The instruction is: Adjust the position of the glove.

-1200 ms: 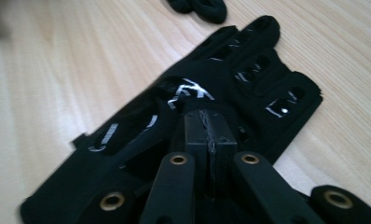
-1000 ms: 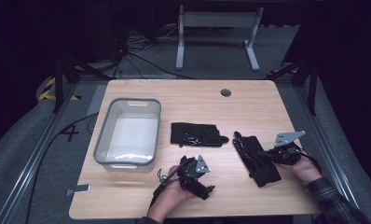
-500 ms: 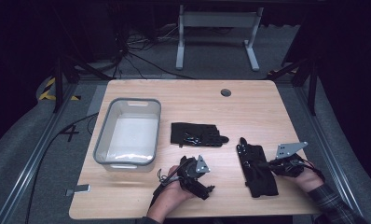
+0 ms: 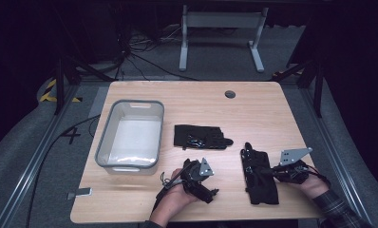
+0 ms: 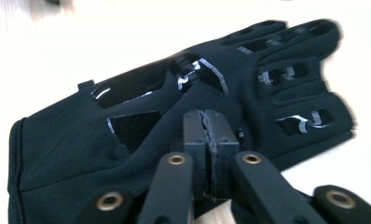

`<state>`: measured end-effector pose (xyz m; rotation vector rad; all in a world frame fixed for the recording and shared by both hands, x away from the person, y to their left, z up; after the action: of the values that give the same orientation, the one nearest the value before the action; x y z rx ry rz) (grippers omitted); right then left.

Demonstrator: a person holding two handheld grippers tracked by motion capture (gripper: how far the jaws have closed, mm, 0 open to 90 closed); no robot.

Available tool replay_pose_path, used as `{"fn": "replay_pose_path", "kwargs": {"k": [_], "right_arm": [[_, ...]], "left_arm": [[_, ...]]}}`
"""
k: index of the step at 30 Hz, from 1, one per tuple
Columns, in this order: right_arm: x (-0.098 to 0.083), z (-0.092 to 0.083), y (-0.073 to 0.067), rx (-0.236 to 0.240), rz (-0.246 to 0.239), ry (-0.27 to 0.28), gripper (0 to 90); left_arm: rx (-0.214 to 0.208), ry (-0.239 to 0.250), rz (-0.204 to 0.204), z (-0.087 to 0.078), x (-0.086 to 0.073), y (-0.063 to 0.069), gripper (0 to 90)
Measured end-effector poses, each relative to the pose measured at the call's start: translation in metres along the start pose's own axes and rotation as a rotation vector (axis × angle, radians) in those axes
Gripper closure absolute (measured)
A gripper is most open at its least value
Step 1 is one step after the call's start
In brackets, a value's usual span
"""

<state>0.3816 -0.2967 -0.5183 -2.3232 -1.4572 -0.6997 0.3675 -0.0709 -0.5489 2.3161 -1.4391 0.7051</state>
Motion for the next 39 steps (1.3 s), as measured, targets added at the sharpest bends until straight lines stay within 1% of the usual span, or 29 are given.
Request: {"fn": "replay_pose_path", "kwargs": {"k": [2, 4, 7, 9, 11, 12, 13, 14, 15, 18, 19, 21, 22, 23, 25, 26, 27, 28, 29, 30, 31, 33, 34, 35, 36, 37, 38, 39], "right_arm": [[0.001, -0.005, 0.004, -0.005, 0.015, 0.018, 86.3], [0.000, -0.010, 0.009, -0.013, 0.035, 0.035, 82.0], [-0.004, -0.015, 0.017, -0.034, 0.079, 0.052, 69.0], [-0.010, -0.016, 0.022, -0.044, 0.115, 0.043, 56.6], [-0.017, -0.017, 0.028, -0.067, 0.139, 0.038, 48.5], [-0.021, -0.017, 0.031, -0.077, 0.153, 0.032, 45.2], [-0.021, -0.017, 0.031, -0.077, 0.153, 0.032, 45.2], [-0.029, -0.018, 0.036, -0.099, 0.169, 0.027, 40.0], [-0.029, -0.018, 0.036, -0.099, 0.169, 0.027, 40.0], [-0.039, -0.019, 0.043, -0.144, 0.180, 0.038, 30.2], [-0.041, -0.019, 0.046, -0.152, 0.180, 0.039, 27.5], [-0.044, -0.018, 0.048, -0.164, 0.180, 0.047, 23.2], [-0.046, -0.017, 0.050, -0.174, 0.181, 0.048, 20.8], [-0.046, -0.016, 0.051, -0.178, 0.180, 0.046, 19.6], [-0.048, -0.015, 0.054, -0.191, 0.185, 0.048, 18.4], [-0.048, -0.015, 0.055, -0.196, 0.196, 0.049, 17.4], [-0.048, -0.015, 0.055, -0.196, 0.196, 0.049, 17.4], [-0.048, -0.014, 0.056, -0.191, 0.210, 0.055, 15.8], [-0.048, -0.014, 0.056, -0.191, 0.210, 0.055, 15.8], [-0.048, -0.013, 0.056, -0.191, 0.212, 0.060, 15.8], [-0.048, -0.013, 0.056, -0.191, 0.211, 0.062, 15.8], [-0.048, -0.013, 0.056, -0.191, 0.211, 0.067, 15.2], [-0.048, -0.013, 0.056, -0.189, 0.211, 0.070, 14.8], [-0.048, -0.013, 0.056, -0.189, 0.211, 0.070, 14.8], [-0.048, -0.013, 0.055, -0.186, 0.213, 0.070, 14.7], [-0.048, -0.013, 0.055, -0.186, 0.211, 0.071, 14.6], [-0.048, -0.013, 0.055, -0.186, 0.211, 0.071, 14.6], [-0.048, -0.013, 0.055, -0.186, 0.211, 0.071, 14.5]], "left_arm": [[0.001, -0.001, -0.001, 0.000, 0.000, 0.000, 0.1], [0.000, -0.001, -0.001, 0.000, 0.000, 0.000, 0.1], [0.000, -0.001, -0.001, 0.000, 0.000, 0.000, 0.1], [0.001, 0.000, 0.000, 0.000, 0.000, 0.000, 0.1], [0.000, 0.000, 0.001, 0.000, 0.000, 0.000, 0.0], [0.000, -0.001, 0.001, 0.000, 0.000, 0.000, 0.0], [0.000, -0.001, 0.001, 0.000, 0.000, 0.000, 0.0], [-0.001, -0.001, 0.001, 0.000, 0.000, 0.000, 0.0], [-0.001, 0.000, 0.003, 0.000, 0.000, 0.000, 0.0], [-0.001, -0.010, 0.011, -0.002, 0.000, 0.000, 1.4], [-0.006, -0.014, 0.012, -0.003, 0.000, 0.001, 4.3], [-0.002, -0.024, 0.013, -0.007, 0.001, 0.000, 13.3], [0.008, -0.026, 0.011, -0.008, 0.001, 0.000, 19.0], [0.017, -0.027, 0.014, -0.010, 0.002, -0.001, 23.9], [0.018, -0.031, 0.018, -0.011, 0.002, -0.001, 34.8], [0.021, -0.035, 0.010, -0.013, 0.003, -0.002, 39.3], [0.021, -0.029, 0.008, -0.014, 0.005, -0.003, 39.3], [0.025, -0.028, 0.003, -0.017, 0.008, -0.005, 50.3], [0.025, -0.028, 0.003, -0.017, 0.008, -0.005, 55.2], [0.032, -0.020, 0.007, -0.019, 0.012, -0.007, 55.2], [0.035, -0.016, 0.005, -0.021, 0.015, -0.009, 63.2], [0.040, -0.014, -0.014, -0.024, 0.021, -0.013, 73.8], [0.037, -0.012, -0.020, -0.025, 0.024, -0.015, 84.7], [0.035, -0.019, -0.034, -0.025, 0.026, -0.018, 84.7], [0.034, -0.029, -0.059, -0.025, 0.029, -0.024, 89.6], [0.041, -0.033, -0.070, -0.024, 0.031, -0.029, 89.7], [0.041, -0.033, -0.070, -0.024, 0.031, -0.029, 89.8], [0.043, -0.033, -0.081, -0.024, 0.033, -0.031, 89.8]]}}
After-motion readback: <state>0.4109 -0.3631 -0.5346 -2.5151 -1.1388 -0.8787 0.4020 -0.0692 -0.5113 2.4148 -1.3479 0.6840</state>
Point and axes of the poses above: each handheld gripper's, and its own axes: z roughly forward along the jaws, x roughly out of its top, y roughly to its right, the point moved 10 cm from there along z, roughly forward along the jaws, and after that the axes turned 9 degrees about -y, right-handed, at the moved point
